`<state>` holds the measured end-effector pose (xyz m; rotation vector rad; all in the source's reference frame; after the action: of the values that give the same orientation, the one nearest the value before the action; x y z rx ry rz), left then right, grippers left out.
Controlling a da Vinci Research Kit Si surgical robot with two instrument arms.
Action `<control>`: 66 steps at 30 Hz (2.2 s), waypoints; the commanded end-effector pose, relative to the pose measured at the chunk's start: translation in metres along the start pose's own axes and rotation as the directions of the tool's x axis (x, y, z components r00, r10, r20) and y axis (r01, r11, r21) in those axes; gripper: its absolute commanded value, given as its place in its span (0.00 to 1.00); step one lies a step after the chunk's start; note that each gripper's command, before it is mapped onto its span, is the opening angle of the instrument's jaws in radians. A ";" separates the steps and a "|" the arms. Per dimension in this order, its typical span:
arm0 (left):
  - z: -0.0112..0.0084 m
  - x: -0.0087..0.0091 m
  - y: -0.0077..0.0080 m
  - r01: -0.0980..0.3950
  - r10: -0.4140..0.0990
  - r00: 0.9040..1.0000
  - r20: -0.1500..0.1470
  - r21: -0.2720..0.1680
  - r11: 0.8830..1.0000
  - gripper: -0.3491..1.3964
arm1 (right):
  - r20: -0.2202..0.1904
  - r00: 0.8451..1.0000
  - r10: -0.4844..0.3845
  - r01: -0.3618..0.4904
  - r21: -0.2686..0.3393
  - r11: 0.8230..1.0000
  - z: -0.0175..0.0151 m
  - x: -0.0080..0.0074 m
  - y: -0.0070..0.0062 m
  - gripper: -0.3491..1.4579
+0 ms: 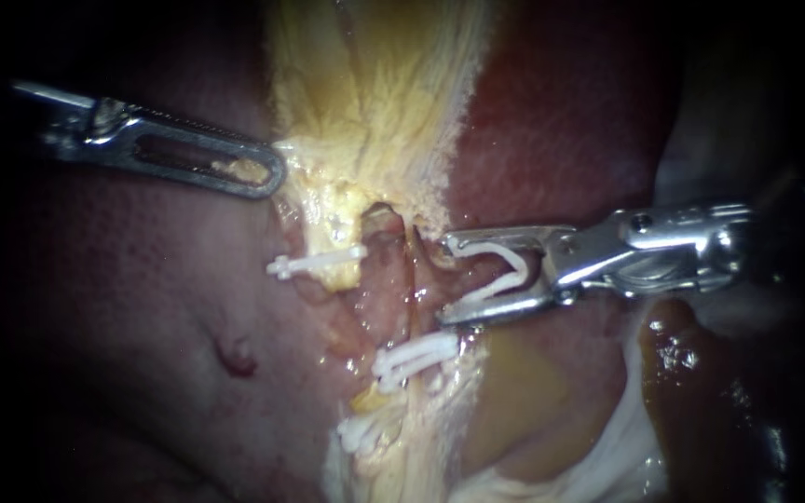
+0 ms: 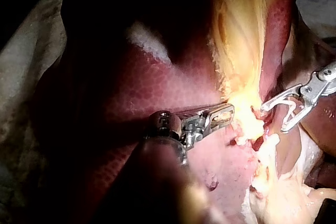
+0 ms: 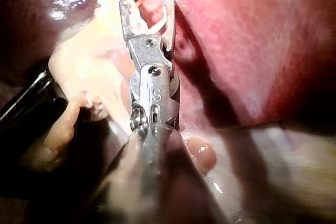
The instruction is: Clipping third clip right tube
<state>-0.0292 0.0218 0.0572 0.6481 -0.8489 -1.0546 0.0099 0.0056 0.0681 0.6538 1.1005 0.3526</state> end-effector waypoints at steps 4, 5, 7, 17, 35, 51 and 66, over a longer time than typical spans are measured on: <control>0.0000 0.0000 -0.0001 0.000 0.000 1.000 0.001 -0.001 1.000 0.00 | -0.001 1.000 0.021 -0.021 -0.004 1.000 0.0004 -0.0005 0.0012 0.47; 0.0000 0.0000 -0.0001 0.000 0.000 1.000 0.001 -0.001 1.000 0.00 | -0.002 1.000 0.027 -0.027 -0.004 1.000 0.0005 -0.0005 0.0014 0.47; 0.0000 0.0001 -0.0001 0.000 0.000 1.000 0.001 -0.001 1.000 0.00 | -0.003 0.999 0.033 -0.033 -0.006 0.999 0.0009 -0.0006 0.0018 0.47; 0.0001 0.0001 -0.0001 0.000 0.000 1.000 0.001 -0.001 1.000 0.00 | -0.001 0.999 0.054 -0.054 -0.001 0.999 0.0029 0.0002 0.0024 0.47; 0.0001 0.0001 -0.0001 0.000 0.000 1.000 0.001 -0.002 1.000 0.00 | -0.121 0.977 0.176 -0.165 0.102 0.981 0.0046 0.0010 0.0029 0.47; 0.0001 0.0001 -0.0001 0.000 0.000 1.000 0.001 -0.001 1.000 0.00 | -0.241 0.926 0.291 -0.215 0.300 0.930 0.0029 0.0047 0.0006 0.46; 0.0001 0.0001 0.0000 -0.001 0.001 1.000 0.001 -0.001 1.000 0.00 | -0.235 0.921 0.310 -0.224 0.329 0.917 0.0024 0.0048 0.0002 0.43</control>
<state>-0.0292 0.0217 0.0572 0.6464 -0.8491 -1.0548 0.0141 0.0077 0.0656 1.0552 1.3546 0.5366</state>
